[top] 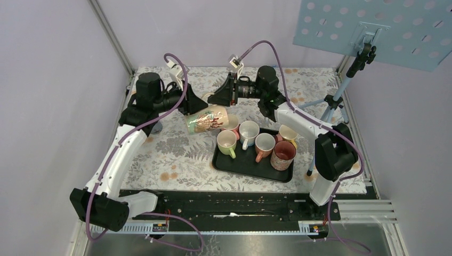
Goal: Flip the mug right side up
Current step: Turn over the cup at the center of the board.
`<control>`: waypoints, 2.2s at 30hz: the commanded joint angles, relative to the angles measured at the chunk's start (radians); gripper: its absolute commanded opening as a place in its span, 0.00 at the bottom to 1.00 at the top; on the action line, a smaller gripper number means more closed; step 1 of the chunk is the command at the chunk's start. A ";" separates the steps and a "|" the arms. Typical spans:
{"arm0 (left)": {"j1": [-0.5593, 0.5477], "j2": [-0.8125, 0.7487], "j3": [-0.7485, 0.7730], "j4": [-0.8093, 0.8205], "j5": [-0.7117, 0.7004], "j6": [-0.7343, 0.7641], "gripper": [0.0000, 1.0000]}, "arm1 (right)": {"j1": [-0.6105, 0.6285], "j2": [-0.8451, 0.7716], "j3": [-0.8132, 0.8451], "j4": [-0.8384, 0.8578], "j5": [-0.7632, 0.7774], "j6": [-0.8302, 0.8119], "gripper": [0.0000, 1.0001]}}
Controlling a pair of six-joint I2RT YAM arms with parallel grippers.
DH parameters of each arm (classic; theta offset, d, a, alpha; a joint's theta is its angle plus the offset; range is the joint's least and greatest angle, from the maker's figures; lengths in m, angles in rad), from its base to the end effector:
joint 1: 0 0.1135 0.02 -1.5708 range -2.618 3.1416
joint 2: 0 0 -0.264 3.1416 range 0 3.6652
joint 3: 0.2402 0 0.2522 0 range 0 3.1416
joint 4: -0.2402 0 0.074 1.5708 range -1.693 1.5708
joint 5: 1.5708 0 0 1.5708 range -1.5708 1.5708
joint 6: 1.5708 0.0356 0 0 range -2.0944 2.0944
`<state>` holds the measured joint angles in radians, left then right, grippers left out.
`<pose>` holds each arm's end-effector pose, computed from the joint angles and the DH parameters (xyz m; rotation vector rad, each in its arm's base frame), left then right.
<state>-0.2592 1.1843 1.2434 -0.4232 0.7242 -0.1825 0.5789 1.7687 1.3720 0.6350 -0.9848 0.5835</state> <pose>0.2410 -0.0883 0.3965 0.5686 1.8803 -0.9894 0.3287 0.2503 0.3552 -0.9290 1.3681 1.5664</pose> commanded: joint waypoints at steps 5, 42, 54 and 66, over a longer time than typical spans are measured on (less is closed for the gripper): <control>0.010 -0.024 0.041 0.059 -0.116 0.002 0.31 | 0.014 -0.134 -0.032 -0.030 0.085 -0.096 0.00; -0.013 -0.066 -0.020 0.104 -0.385 -0.225 0.57 | 0.055 -0.330 -0.041 -0.430 0.348 -0.228 0.00; -0.134 -0.163 -0.107 -0.060 -0.507 -0.274 0.64 | 0.080 -0.443 -0.021 -0.696 0.410 -0.256 0.00; -0.190 -0.196 -0.158 -0.040 -0.485 -0.294 0.63 | 0.109 -0.615 -0.113 -0.913 0.499 -0.278 0.00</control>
<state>-0.4332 1.0069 1.0863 -0.5011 0.2379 -0.4660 0.6632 1.2545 1.2633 -0.3027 -0.5163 0.3038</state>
